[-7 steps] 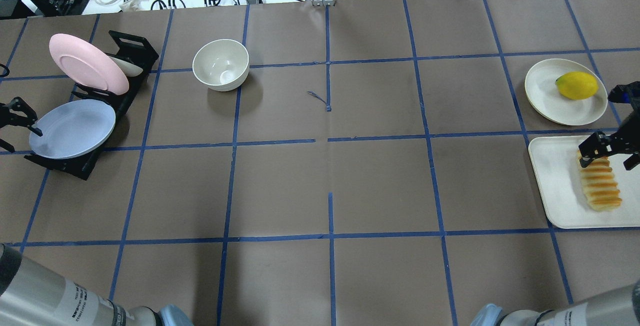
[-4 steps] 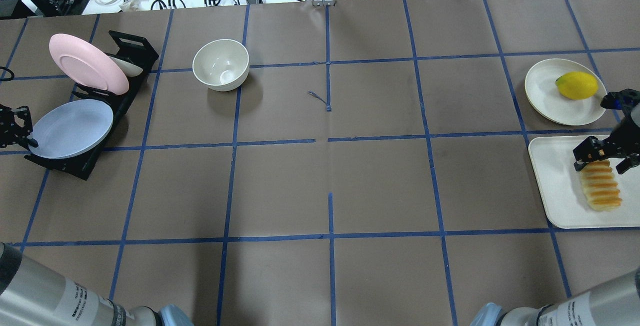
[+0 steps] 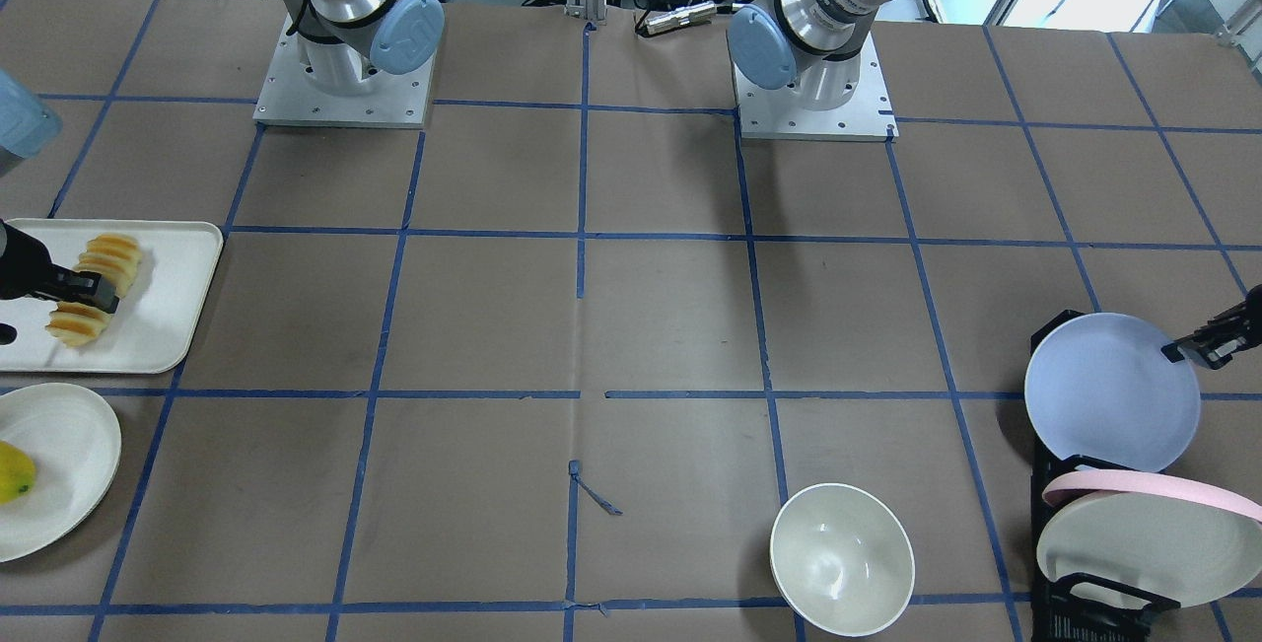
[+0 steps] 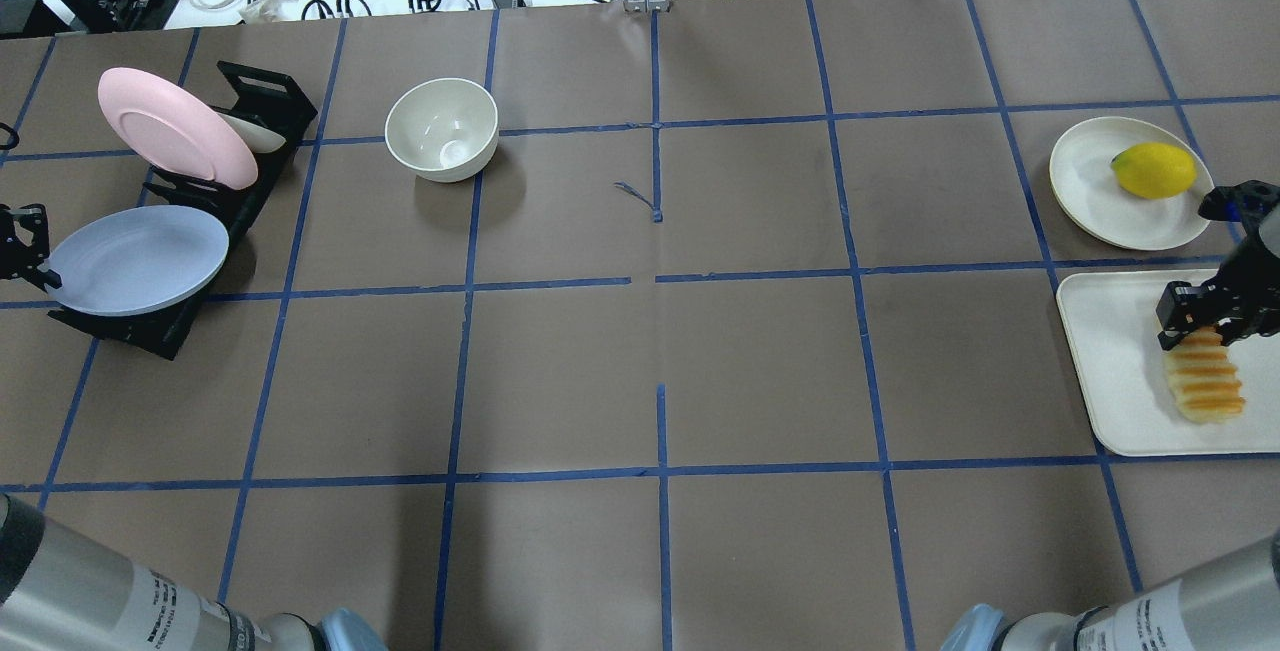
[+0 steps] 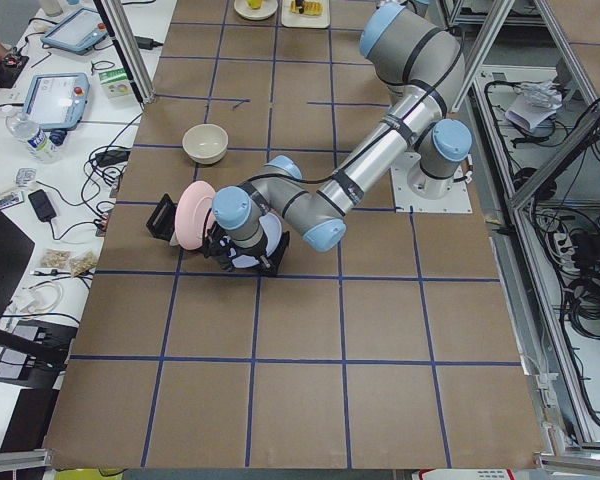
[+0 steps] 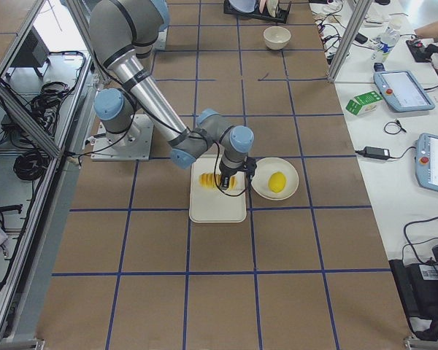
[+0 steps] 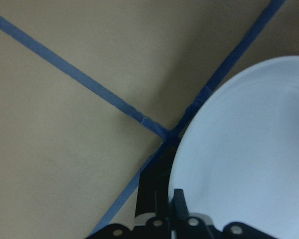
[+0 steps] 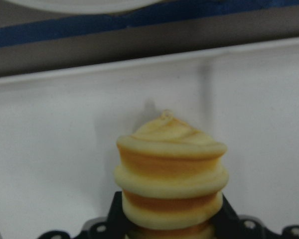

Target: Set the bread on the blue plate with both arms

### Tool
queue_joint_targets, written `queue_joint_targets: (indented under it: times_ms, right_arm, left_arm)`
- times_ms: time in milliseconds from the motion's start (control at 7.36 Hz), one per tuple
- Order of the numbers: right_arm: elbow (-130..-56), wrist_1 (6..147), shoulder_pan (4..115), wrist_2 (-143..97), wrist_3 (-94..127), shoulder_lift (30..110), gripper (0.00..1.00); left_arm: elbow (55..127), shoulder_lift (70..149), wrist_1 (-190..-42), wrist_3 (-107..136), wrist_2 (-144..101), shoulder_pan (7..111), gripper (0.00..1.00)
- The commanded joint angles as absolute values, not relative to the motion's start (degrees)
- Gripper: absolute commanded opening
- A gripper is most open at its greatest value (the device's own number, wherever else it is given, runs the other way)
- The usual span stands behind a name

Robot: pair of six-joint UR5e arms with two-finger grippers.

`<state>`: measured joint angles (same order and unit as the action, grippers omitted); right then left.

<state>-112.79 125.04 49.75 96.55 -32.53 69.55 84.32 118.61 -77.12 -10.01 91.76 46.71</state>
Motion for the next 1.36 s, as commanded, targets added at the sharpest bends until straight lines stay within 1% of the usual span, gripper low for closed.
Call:
queue_joint_targets:
  times_ms: [0,272,407,543,679,815,951,1086,1222]
  right_arm:
    - [-112.4,124.5,50.0,98.4,-32.5,70.6,0.00]
    - [-112.4,121.7,50.7,98.4,-31.8,75.2,0.00]
    - [-112.2,121.4,50.9,97.9,-31.8,76.7,0.00]
    - [-110.9,120.9,52.2,97.9,-31.7,77.3,0.00]
    - [-107.5,116.8,54.4,98.3,-31.5,77.7,0.00]
    - [-103.0,110.9,55.8,98.4,-29.9,77.6,0.00]
    - [-98.8,106.2,56.9,98.1,-28.6,77.5,0.00]
    - [-96.4,104.8,58.7,98.4,-28.3,77.4,0.00]
    - [-95.9,104.0,59.8,97.7,-27.0,77.3,0.00]
  left_arm:
    - [84.1,113.6,-87.6,-10.5,91.8,47.9,0.00]
    - [84.5,107.8,-95.3,-8.6,91.9,53.1,0.00]
    - [85.2,105.7,-96.7,-7.0,89.3,56.0,0.00]
    - [86.8,103.7,-97.9,-4.1,86.3,60.9,0.00]
    - [88.6,102.2,-97.2,0.3,85.7,65.7,0.00]
    - [90.7,102.3,-94.7,8.3,81.0,70.4,0.00]
    - [95.1,103.0,-85.3,14.6,80.2,75.4,0.00]
    - [100.9,102.6,-76.2,23.5,80.2,80.1,0.00]
    - [105.8,102.9,-66.5,30.0,80.1,85.3,0.00]
